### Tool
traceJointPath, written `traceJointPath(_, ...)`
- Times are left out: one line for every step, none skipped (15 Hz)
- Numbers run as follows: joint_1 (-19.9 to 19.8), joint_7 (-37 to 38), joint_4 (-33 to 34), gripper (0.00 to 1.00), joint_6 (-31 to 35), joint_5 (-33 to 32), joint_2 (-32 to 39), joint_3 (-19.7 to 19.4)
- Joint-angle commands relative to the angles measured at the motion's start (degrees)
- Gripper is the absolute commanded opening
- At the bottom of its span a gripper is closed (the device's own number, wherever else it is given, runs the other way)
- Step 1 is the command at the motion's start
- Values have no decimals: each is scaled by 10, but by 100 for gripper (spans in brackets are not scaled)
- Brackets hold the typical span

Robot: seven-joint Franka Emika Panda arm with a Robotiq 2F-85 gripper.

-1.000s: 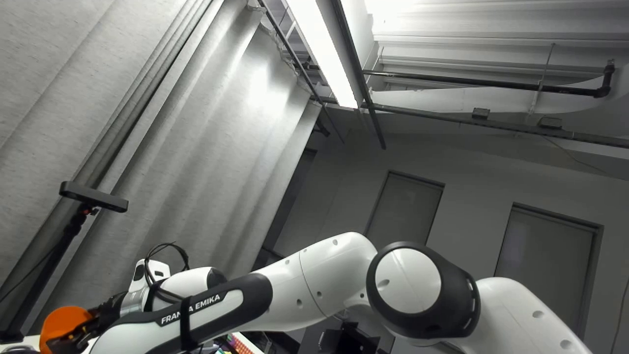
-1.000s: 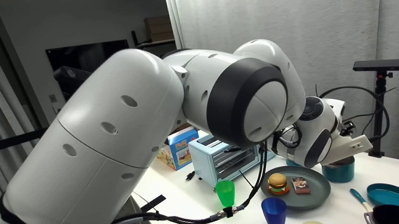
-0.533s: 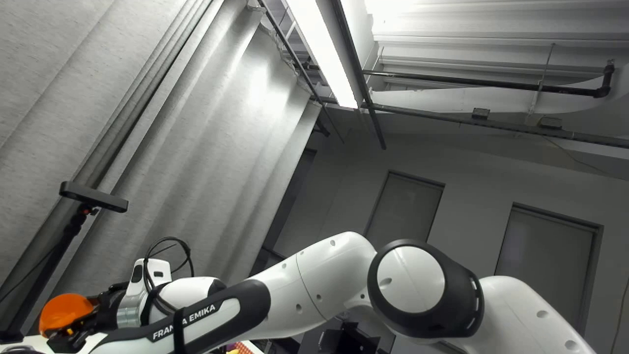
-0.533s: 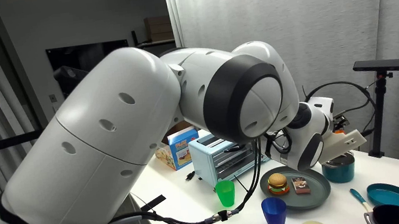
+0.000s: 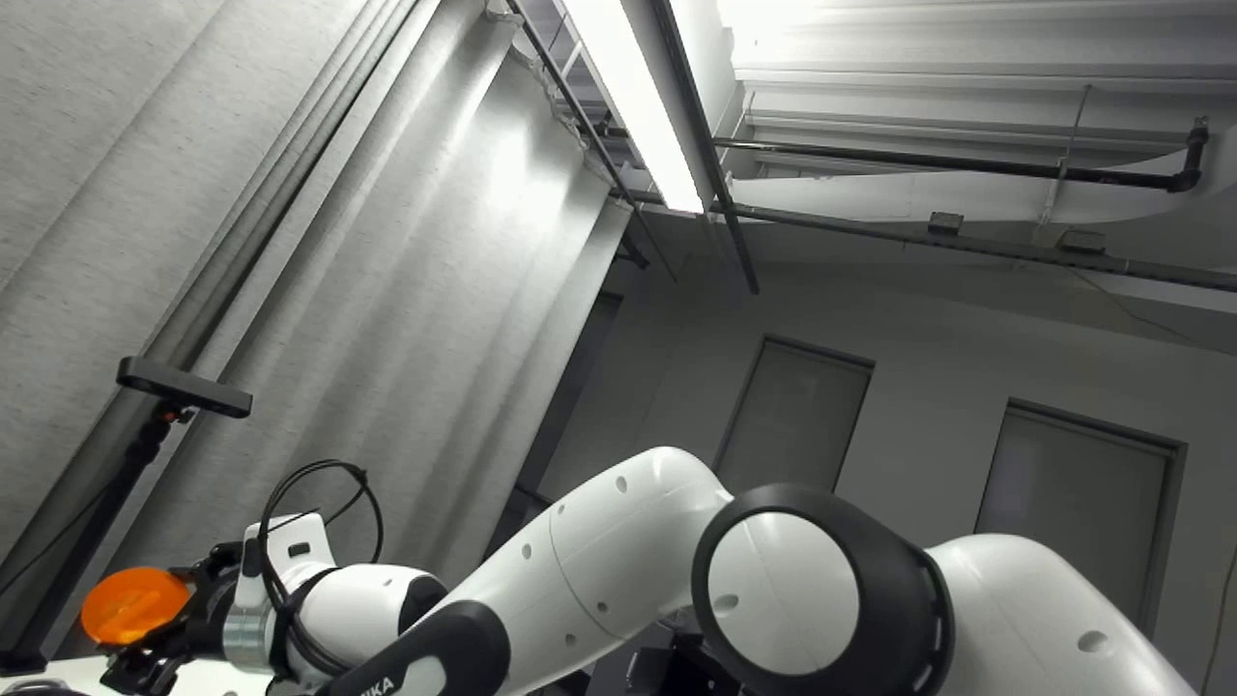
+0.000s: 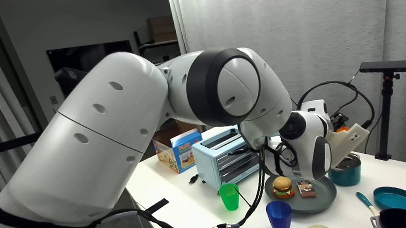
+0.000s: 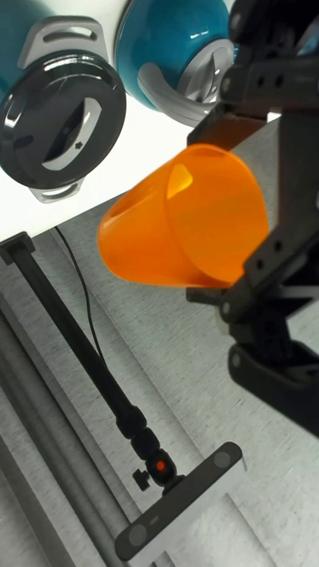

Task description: Take the orange cup and pour some of its contents into the pot and some onto the plate.

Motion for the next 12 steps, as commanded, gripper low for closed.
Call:
traceJointPath(44, -46, -17, 51, 46, 27, -8, -43)
traceJointPath(54, -57, -17, 51, 56, 31, -6, -52)
traceJointPath(63, -69, -17, 51, 69, 36, -5, -61)
traceJointPath(71, -80, -18, 51, 82, 41, -3, -68)
traceJointPath(78, -91, -21, 51, 96, 43, -3, -75)
traceJointPath(95, -82, -20, 51, 114, 36, 0, -98)
traceJointPath(101, -94, -22, 51, 130, 40, 1, -105)
traceJointPath(106, -102, -23, 51, 147, 41, 3, -113)
traceJointPath(110, -112, -22, 51, 169, 39, 8, -119)
traceJointPath(111, -120, -23, 51, 181, 40, 10, -123)
traceJointPath(112, -131, -21, 51, 198, 41, 15, -127)
traceJointPath(110, -142, -18, 51, 216, 40, 20, -129)
